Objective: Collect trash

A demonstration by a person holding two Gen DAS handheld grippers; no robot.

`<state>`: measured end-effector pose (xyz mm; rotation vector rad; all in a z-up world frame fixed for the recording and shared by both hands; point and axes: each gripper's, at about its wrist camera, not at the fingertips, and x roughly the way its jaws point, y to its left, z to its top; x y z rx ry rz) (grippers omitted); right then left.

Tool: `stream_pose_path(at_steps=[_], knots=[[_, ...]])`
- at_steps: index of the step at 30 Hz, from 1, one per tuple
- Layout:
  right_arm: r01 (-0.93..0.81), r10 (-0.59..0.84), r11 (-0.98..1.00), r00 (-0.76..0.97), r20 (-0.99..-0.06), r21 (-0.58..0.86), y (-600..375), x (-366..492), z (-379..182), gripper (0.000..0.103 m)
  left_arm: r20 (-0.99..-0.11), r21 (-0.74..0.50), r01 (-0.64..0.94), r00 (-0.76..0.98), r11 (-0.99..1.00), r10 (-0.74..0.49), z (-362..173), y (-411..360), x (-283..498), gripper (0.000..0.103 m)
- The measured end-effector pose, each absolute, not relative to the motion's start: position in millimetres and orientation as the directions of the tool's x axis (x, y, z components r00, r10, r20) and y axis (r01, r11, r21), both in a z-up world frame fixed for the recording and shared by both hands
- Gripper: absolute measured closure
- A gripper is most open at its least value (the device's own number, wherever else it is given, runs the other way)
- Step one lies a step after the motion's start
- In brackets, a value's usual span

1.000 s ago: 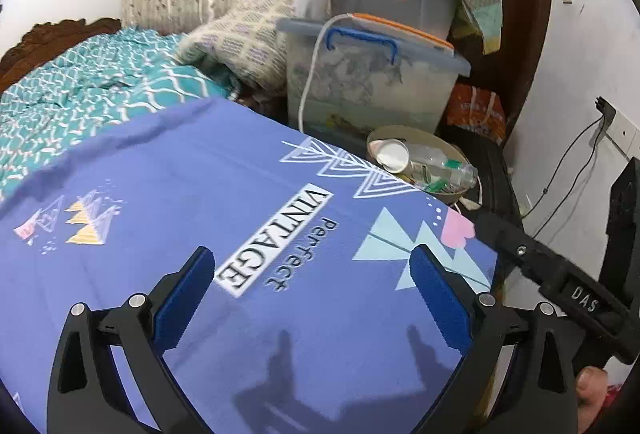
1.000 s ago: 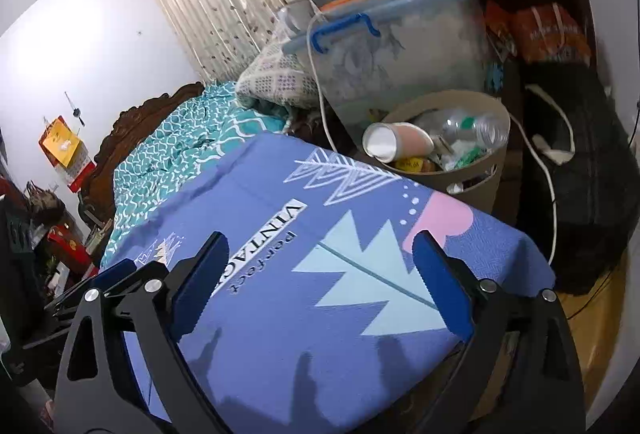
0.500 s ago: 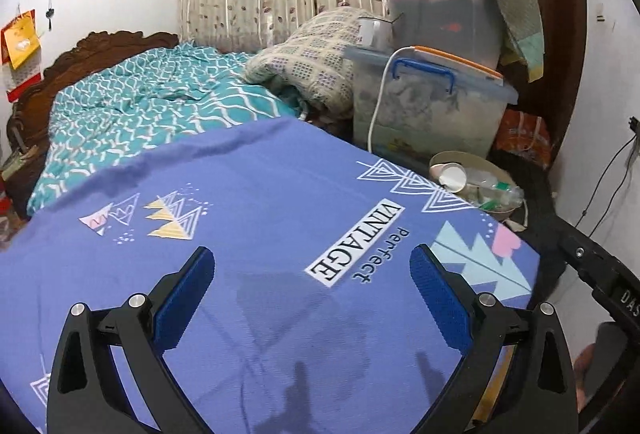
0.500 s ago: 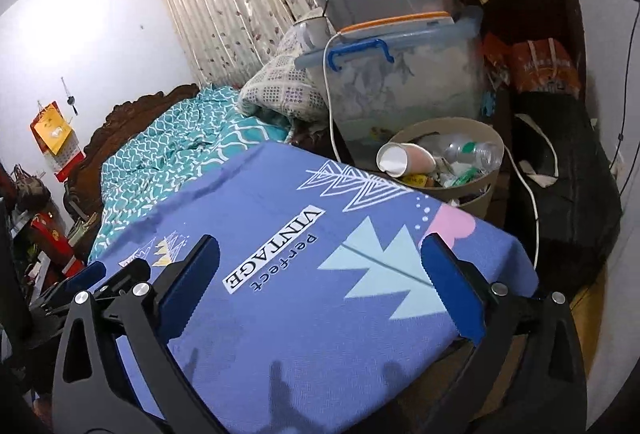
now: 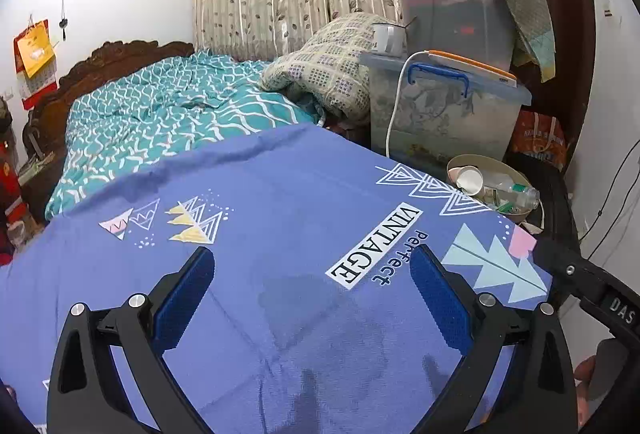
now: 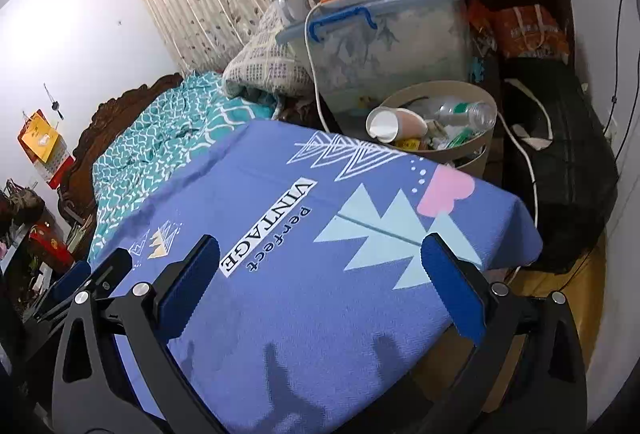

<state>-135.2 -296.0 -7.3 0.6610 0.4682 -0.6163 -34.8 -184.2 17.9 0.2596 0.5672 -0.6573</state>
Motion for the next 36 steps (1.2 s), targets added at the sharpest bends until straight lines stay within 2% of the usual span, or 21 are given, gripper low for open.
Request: stream_pose_path(at_steps=[18, 36], knots=[[0.654, -0.426, 0.654, 0.734, -0.529, 0.38, -287, -140, 19, 0.003, -0.583, 0.086, 0.616, 0.668, 0.783, -0.462, 21, -186, -38, 0.009], [0.638, -0.419, 0.669, 0.747, -0.517, 0.38, -281, -141, 18, 0.003, -0.533, 0.146, 0.581, 0.728, 0.8, -0.431, 36, -185, -52, 0.009]])
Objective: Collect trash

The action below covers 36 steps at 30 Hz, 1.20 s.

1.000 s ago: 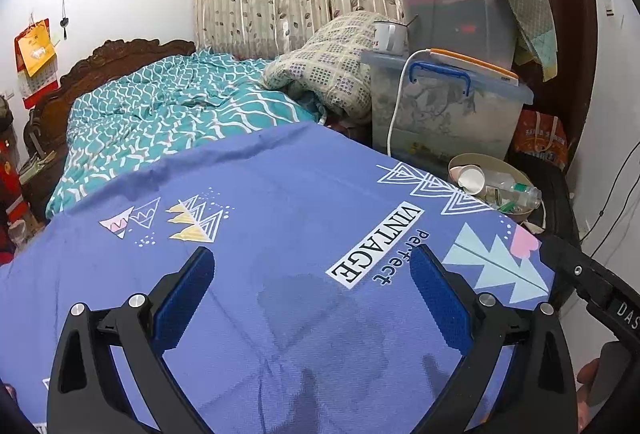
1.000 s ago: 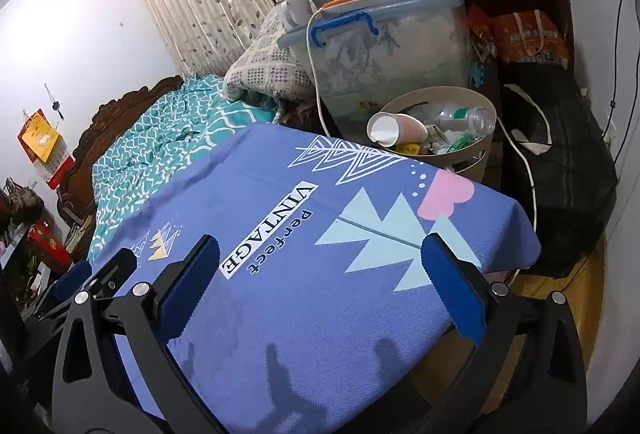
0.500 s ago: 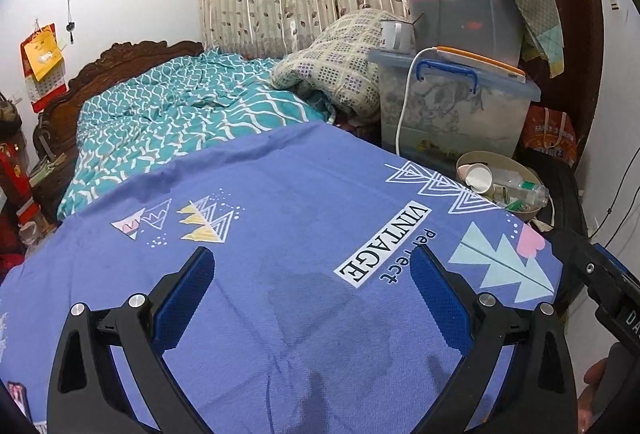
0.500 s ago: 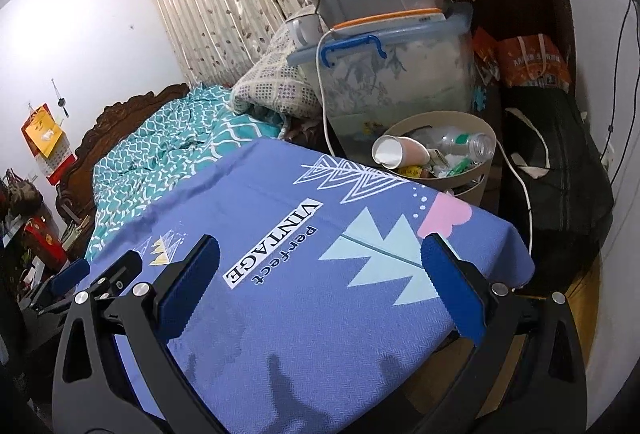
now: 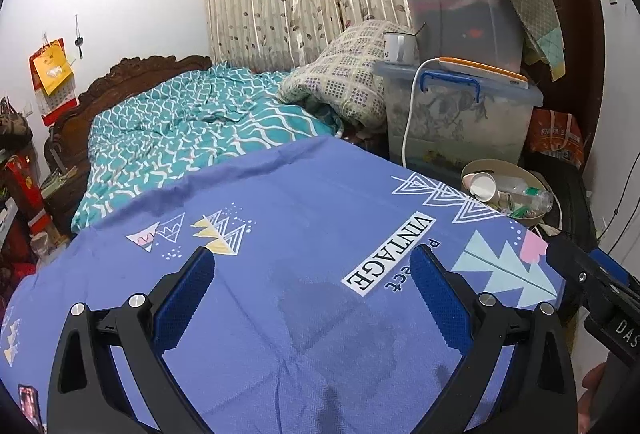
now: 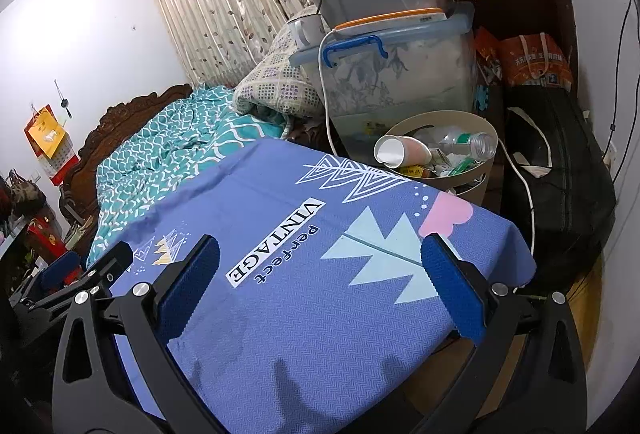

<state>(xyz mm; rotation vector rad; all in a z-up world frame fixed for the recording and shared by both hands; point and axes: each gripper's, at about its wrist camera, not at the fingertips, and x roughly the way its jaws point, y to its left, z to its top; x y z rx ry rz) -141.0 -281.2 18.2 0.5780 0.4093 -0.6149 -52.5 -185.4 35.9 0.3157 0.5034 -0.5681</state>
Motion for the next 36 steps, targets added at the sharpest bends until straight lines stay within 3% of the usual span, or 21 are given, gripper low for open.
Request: stream_pose_path(at_steps=[10, 36], knots=[[0.635, -0.414, 0.672, 0.749, -0.518, 0.381, -281, -140, 18, 0.003, -0.509, 0.194, 0.558, 0.76, 0.807, -0.404, 38, -185, -57, 0.009], [0.634, -0.397, 0.666, 0.748, -0.532, 0.394, -290, -138, 8, 0.003, -0.557, 0.143, 0.616, 0.697, 0.775, -0.451, 34, -192, -59, 0.009]])
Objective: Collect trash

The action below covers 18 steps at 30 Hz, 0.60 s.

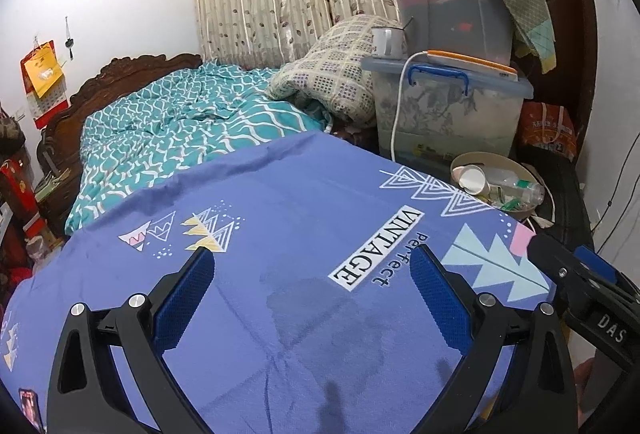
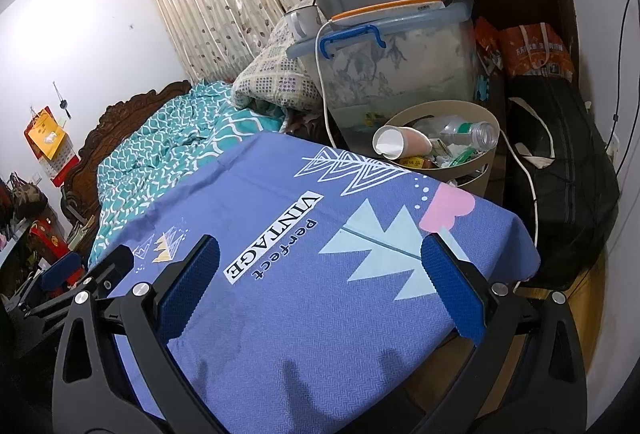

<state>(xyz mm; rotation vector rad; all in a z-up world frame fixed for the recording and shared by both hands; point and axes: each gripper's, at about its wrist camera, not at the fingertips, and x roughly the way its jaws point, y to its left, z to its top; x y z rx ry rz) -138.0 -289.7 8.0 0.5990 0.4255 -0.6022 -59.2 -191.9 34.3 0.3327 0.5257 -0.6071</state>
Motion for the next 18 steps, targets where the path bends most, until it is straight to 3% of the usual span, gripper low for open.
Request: stream_pose_path(at_steps=[18], knots=[[0.633, -0.391, 0.664, 0.747, -0.538, 0.398, -286.4, -139.2, 4.8, 0.003, -0.575, 0.166, 0.591, 0.708, 0.789, -0.41, 29.4, -192.8, -55.9, 0.009]])
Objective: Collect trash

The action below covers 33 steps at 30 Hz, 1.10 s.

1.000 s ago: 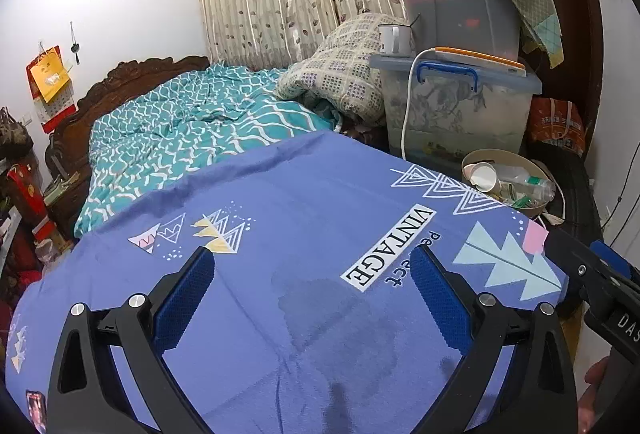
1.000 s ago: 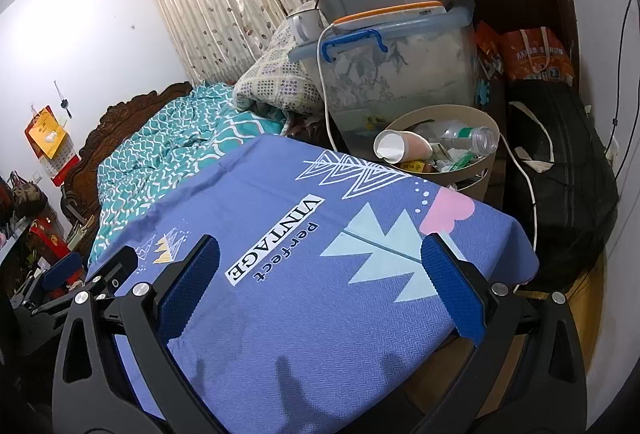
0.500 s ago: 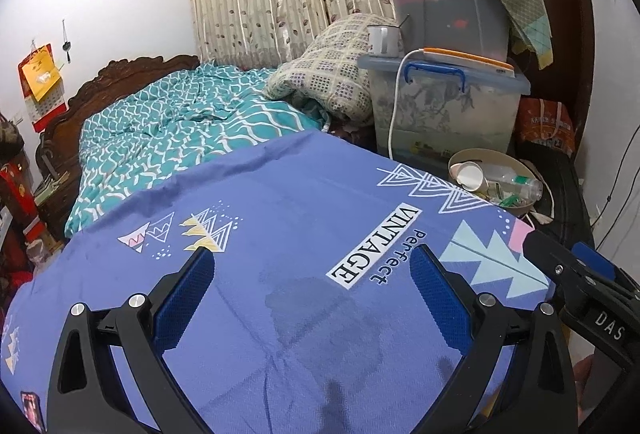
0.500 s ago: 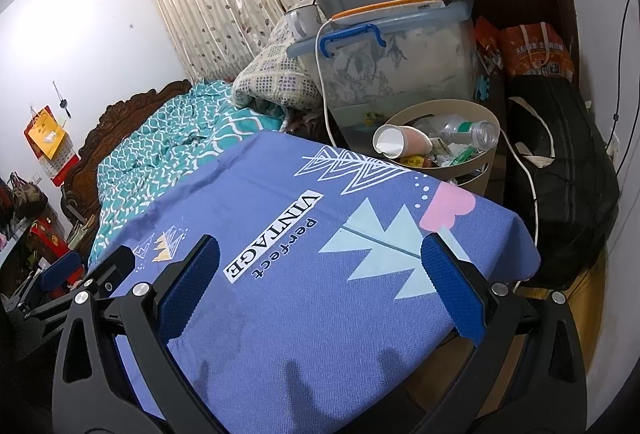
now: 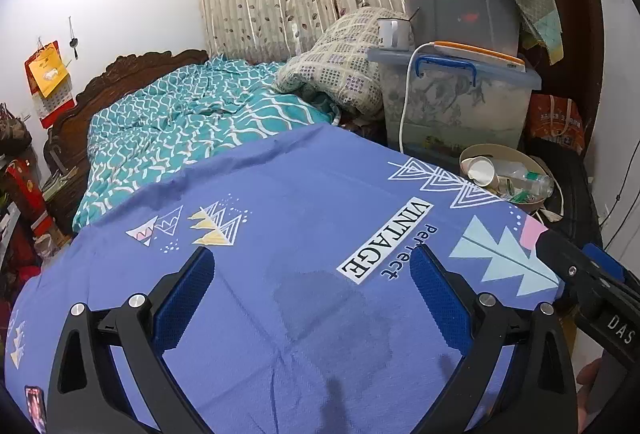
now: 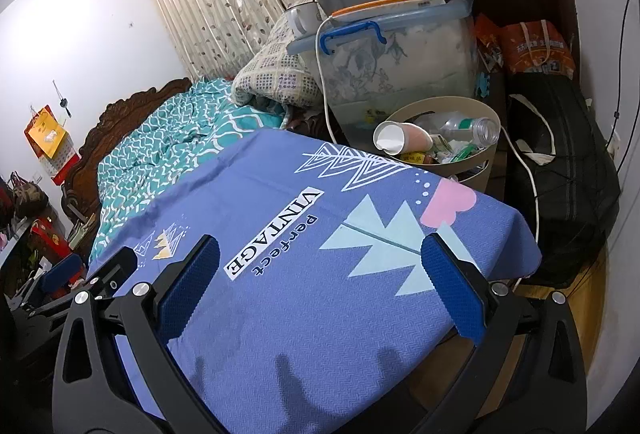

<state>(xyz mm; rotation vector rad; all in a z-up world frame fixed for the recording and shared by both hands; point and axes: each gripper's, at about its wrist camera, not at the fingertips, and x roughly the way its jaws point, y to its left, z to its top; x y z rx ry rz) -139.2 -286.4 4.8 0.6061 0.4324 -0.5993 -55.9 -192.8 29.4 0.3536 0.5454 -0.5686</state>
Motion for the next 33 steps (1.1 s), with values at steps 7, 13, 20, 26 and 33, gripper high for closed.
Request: stream_pose_path(at_steps=[7, 13, 20, 26, 33], knots=[[0.636, -0.398, 0.662, 0.748, -0.531, 0.398, -285.4, -141.3, 8.1, 0.003, -0.581, 0.17, 0.591, 0.706, 0.788, -0.405, 27.5, -193.0, -55.0, 0.009], [0.636, -0.396, 0.662, 0.746, -0.535, 0.397, -284.2, -140.6, 8.0, 0.003, -0.587, 0.173, 0.591, 0.704, 0.788, -0.4, 26.1, -193.6, -55.8, 0.009], [0.635, -0.395, 0.663, 0.747, -0.535, 0.397, -284.4, -140.1, 7.7, 0.003, -0.597, 0.166, 0.595, 0.695, 0.786, -0.4, 24.8, -194.8, -54.4, 0.009], [0.635, -0.395, 0.662, 0.746, -0.536, 0.398, -284.3, -140.4, 7.8, 0.003, -0.6, 0.163, 0.593, 0.694, 0.788, -0.398, 23.9, -194.7, -53.7, 0.009], [0.636, -0.395, 0.662, 0.746, -0.536, 0.397, -284.1, -140.2, 7.3, 0.003, -0.604, 0.161, 0.596, 0.69, 0.786, -0.399, 22.0, -194.8, -53.4, 0.009]])
